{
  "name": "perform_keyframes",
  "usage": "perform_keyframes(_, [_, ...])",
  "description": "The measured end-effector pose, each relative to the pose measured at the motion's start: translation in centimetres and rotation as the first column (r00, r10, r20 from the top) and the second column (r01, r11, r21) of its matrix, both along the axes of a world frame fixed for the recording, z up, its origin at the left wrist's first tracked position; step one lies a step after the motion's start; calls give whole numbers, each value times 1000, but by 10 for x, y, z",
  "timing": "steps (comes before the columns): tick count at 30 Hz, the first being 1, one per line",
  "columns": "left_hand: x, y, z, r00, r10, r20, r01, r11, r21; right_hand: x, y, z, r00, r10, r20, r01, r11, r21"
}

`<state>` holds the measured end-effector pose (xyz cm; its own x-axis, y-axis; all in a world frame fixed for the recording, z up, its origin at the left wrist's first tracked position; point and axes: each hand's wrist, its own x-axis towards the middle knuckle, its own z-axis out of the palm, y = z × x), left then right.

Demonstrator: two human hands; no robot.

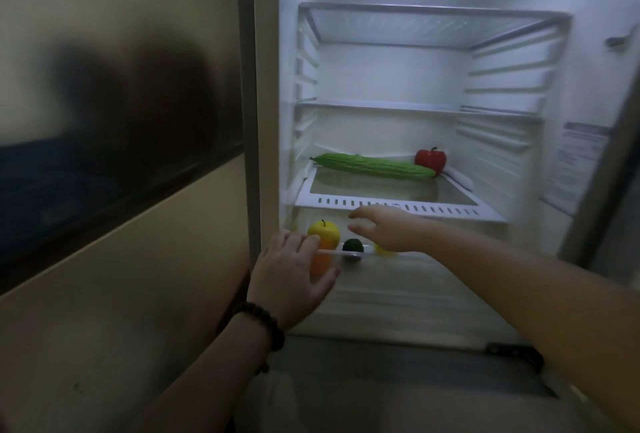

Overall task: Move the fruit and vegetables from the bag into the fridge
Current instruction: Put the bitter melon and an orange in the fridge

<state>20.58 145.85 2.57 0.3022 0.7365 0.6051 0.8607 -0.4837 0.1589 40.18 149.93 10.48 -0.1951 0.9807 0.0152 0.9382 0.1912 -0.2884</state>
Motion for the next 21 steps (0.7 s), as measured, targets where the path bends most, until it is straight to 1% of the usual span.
perform_keyframes(3, [1,-5,1,999,-8,50,10,999,-33,12,-39,-7,995,-91,-32,94,988,125])
perform_keyframes(6, [0,-9,-1,999,10,53,-8,999,-35,23,-82,-16,984,-167,-63,177,959,220])
perform_keyframes(8, [2,-16,-4,998,20,63,-18,999,-37,27,-109,-23,976,-215,-29,215,943,253])
perform_keyframes(11, [11,-35,-8,996,10,86,-7,999,-39,30,-143,-37,960,-281,-2,274,933,235])
perform_keyframes(13, [22,-50,-11,997,-22,79,26,998,-59,32,-161,-46,947,-320,-4,313,924,220])
perform_keyframes(16, [44,-71,-18,995,-93,46,98,989,-114,35,-188,-57,929,-364,-57,368,902,225])
perform_keyframes(17, [53,-78,-20,992,-124,32,127,983,-129,38,-199,-59,923,-378,-66,383,891,245])
perform_keyframes(21, [96,-112,-18,965,-263,-21,258,955,-144,53,-248,-60,895,-444,-46,422,810,407])
